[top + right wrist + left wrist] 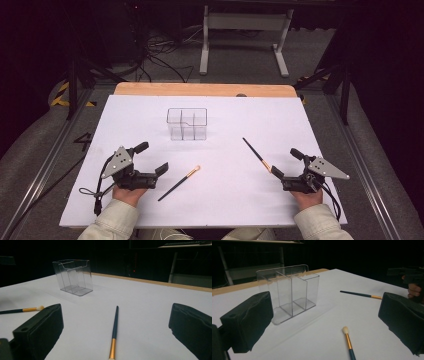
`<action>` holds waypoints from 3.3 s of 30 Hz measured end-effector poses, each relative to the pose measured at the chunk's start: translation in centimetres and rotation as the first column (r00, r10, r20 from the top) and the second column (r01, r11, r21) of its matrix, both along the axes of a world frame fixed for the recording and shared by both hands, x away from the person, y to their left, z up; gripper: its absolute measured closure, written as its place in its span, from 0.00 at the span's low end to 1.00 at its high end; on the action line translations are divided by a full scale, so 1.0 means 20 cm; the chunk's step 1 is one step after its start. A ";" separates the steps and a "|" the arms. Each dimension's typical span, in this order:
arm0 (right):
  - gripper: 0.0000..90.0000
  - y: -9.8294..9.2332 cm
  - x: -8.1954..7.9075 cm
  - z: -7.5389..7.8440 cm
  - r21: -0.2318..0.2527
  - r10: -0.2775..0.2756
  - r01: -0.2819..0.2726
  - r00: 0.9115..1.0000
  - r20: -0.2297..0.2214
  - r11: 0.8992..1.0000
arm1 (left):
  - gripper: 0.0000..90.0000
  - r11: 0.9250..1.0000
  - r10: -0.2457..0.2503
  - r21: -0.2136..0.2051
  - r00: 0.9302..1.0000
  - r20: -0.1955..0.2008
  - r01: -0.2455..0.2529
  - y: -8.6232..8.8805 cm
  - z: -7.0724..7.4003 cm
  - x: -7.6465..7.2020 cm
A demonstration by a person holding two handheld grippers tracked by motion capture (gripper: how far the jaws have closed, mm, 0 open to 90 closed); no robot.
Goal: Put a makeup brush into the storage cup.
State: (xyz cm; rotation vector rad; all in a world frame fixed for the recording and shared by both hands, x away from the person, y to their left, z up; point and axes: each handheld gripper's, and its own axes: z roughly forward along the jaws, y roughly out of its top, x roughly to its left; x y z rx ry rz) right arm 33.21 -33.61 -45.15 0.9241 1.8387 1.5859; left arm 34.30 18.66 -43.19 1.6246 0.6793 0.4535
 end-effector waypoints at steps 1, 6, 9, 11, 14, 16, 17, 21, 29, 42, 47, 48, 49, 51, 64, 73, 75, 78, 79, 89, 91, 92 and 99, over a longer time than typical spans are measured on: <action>0.00 0.00 0.00 0.00 0.000 0.000 0.000 1.000 0.001 1.000 | 0.00 1.000 -0.005 0.001 1.000 0.002 0.005 -0.01 0.00 0.00; 0.00 0.00 0.00 0.00 0.001 0.001 -0.001 1.000 -0.002 1.000 | 0.00 1.000 -0.014 0.000 1.000 0.003 0.014 -0.05 0.02 0.02; 0.00 0.00 0.00 0.00 0.002 0.001 -0.001 1.000 -0.001 1.000 | 0.00 1.000 -0.015 -0.001 1.000 0.017 0.015 -0.06 0.04 0.03; 0.00 0.00 0.00 0.00 0.003 0.001 -0.001 1.000 -0.002 1.000 | 0.00 1.000 -0.021 -0.013 1.000 0.015 0.021 -0.08 0.04 0.03; 0.00 0.00 0.00 0.00 0.005 0.002 -0.002 1.000 -0.002 1.000 | 0.00 0.999 -0.031 -0.021 0.999 0.020 0.031 -0.10 0.05 0.04; 0.00 0.00 0.00 0.00 0.008 0.003 -0.003 1.000 -0.003 1.000 | 0.00 0.999 -0.036 -0.022 0.999 0.022 0.036 -0.10 0.05 0.05; 0.00 0.00 0.00 0.00 0.008 0.003 -0.003 1.000 -0.004 1.000 | 0.00 0.999 -0.039 -0.024 0.999 0.021 0.040 -0.11 0.05 0.05; 0.00 0.00 0.00 0.00 0.009 0.004 -0.004 1.000 -0.004 1.000 | 0.00 0.999 -0.044 -0.022 0.999 0.019 0.045 -0.13 0.06 0.05; 0.00 0.00 0.00 0.00 0.010 0.004 -0.004 1.000 -0.004 1.000 | 0.00 0.993 -0.082 0.077 0.996 -0.022 0.084 -0.20 0.10 0.08; 0.00 -0.01 0.00 0.00 0.010 0.007 -0.007 1.000 -0.007 1.000 | 0.02 0.953 -0.096 0.271 0.981 -0.168 0.139 -0.27 0.18 0.12; 0.00 -0.01 0.00 0.00 0.012 0.008 -0.007 1.000 -0.011 1.000 | 0.02 0.925 -0.085 0.346 0.972 -0.217 0.158 -0.30 0.21 0.13; 0.00 -0.01 0.00 0.00 0.012 0.008 -0.007 1.000 -0.011 1.000 | 0.02 0.925 -0.085 0.346 0.972 -0.217 0.158 -0.30 0.21 0.13; 0.00 -0.01 0.00 0.00 0.012 0.007 -0.007 1.000 -0.011 1.000 | 0.02 0.920 -0.083 0.356 0.971 -0.225 0.162 -0.31 0.21 0.13; 0.00 -0.01 0.01 0.00 0.011 0.006 -0.006 1.000 -0.010 1.000 | 0.02 0.913 -0.078 0.372 0.967 -0.242 0.166 -0.31 0.22 0.13; 0.00 -0.01 0.00 0.00 0.018 0.000 0.000 1.000 -0.021 1.000 | 0.02 0.845 -0.032 0.492 0.937 -0.348 0.211 -0.37 0.25 0.18; 0.00 -0.02 0.00 0.00 0.015 -0.006 0.007 1.000 -0.021 1.000 | 0.07 0.814 -0.013 0.509 0.885 -0.465 0.279 -0.39 0.26 0.23; 0.00 -0.02 0.00 0.00 0.014 -0.006 0.006 1.000 -0.023 1.000 | 0.08 0.807 -0.009 0.515 0.879 -0.477 0.288 -0.40 0.26 0.23; 0.00 -0.02 0.00 0.00 0.022 -0.010 0.010 1.000 -0.024 1.000 | 0.10 0.791 -0.003 0.530 0.868 -0.497 0.306 -0.42 0.25 0.23; 0.00 -0.02 0.00 0.00 0.024 -0.010 0.010 1.000 -0.024 1.000 | 0.10 0.785 -0.001 0.535 0.866 -0.501 0.311 -0.43 0.25 0.23; 0.00 -0.02 0.01 -0.01 0.030 -0.016 0.017 0.999 -0.033 0.999 | 0.16 0.739 0.032 0.567 0.822 -0.569 0.364 -0.47 0.18 0.26; 0.00 -0.03 0.01 -0.01 0.033 -0.017 0.018 0.999 -0.036 0.999 | 0.18 0.732 0.040 0.572 0.816 -0.577 0.370 -0.47 0.16 0.26; 0.00 -0.03 0.01 -0.01 0.033 -0.016 0.018 0.999 -0.036 0.999 | 0.19 0.730 0.045 0.573 0.811 -0.584 0.372 -0.48 0.16 0.26; 0.01 -0.03 0.01 -0.01 0.032 -0.025 0.026 0.999 -0.036 0.999 | 0.29 0.712 0.044 0.579 0.798 -0.601 0.396 -0.52 0.13 0.27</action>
